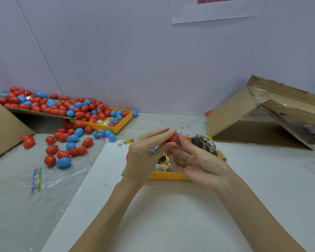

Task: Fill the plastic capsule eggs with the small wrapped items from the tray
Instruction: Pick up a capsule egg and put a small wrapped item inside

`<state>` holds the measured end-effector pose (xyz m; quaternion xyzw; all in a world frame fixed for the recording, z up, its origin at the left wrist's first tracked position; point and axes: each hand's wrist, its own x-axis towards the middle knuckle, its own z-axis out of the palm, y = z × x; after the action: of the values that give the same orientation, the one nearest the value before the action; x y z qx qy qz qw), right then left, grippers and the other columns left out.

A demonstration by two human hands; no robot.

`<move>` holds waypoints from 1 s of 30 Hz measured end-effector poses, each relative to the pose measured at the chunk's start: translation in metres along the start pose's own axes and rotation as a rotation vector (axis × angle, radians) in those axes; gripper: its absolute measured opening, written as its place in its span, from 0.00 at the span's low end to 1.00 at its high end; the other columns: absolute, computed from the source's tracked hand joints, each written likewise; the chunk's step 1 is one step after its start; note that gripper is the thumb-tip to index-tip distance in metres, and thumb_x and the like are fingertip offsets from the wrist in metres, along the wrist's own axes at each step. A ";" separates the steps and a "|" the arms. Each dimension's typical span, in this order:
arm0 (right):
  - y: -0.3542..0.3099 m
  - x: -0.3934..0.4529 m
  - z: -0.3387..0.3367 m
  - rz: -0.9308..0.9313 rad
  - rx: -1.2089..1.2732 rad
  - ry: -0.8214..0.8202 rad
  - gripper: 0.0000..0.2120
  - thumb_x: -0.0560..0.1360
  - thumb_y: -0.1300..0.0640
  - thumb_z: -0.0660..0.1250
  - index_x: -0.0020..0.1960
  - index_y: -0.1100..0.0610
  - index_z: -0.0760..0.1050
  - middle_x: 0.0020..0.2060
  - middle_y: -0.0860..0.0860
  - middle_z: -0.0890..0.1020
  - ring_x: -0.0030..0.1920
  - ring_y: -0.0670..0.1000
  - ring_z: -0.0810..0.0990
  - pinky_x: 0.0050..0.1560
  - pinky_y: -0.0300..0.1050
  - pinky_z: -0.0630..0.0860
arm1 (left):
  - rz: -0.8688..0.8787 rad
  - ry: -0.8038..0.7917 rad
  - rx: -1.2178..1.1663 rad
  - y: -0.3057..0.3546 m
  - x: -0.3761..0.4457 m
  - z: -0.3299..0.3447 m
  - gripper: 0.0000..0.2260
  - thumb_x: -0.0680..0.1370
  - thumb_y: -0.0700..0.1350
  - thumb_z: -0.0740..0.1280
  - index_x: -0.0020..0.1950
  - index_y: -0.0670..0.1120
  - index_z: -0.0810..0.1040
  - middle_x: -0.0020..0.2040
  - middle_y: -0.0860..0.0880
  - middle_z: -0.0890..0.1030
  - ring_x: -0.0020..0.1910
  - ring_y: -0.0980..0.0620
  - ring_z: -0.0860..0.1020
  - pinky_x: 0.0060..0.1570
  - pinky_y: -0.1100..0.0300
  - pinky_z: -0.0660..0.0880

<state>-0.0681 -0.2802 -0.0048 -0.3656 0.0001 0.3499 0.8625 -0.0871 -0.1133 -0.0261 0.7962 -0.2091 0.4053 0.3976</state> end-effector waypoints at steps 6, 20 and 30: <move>0.000 0.001 -0.001 -0.021 0.005 -0.011 0.11 0.71 0.52 0.77 0.46 0.59 0.87 0.49 0.57 0.87 0.47 0.53 0.87 0.48 0.43 0.83 | 0.019 -0.001 -0.004 0.000 0.000 0.003 0.15 0.75 0.40 0.74 0.62 0.40 0.83 0.59 0.47 0.85 0.61 0.51 0.82 0.60 0.53 0.79; -0.002 -0.003 -0.005 0.116 0.143 -0.118 0.20 0.78 0.57 0.72 0.66 0.64 0.76 0.55 0.62 0.83 0.52 0.58 0.83 0.59 0.51 0.80 | -0.318 -0.135 -0.413 0.000 0.003 -0.004 0.15 0.74 0.43 0.76 0.60 0.46 0.81 0.54 0.49 0.85 0.57 0.45 0.82 0.57 0.60 0.80; 0.004 0.002 -0.004 0.134 0.142 -0.171 0.22 0.73 0.57 0.77 0.63 0.66 0.78 0.53 0.60 0.82 0.52 0.60 0.81 0.60 0.54 0.77 | -0.027 -0.047 -0.072 -0.001 0.003 -0.004 0.15 0.72 0.42 0.78 0.57 0.42 0.84 0.54 0.49 0.83 0.55 0.49 0.81 0.55 0.60 0.80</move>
<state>-0.0677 -0.2794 -0.0112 -0.2716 -0.0242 0.4358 0.8577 -0.0866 -0.1095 -0.0223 0.7935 -0.2221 0.3733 0.4261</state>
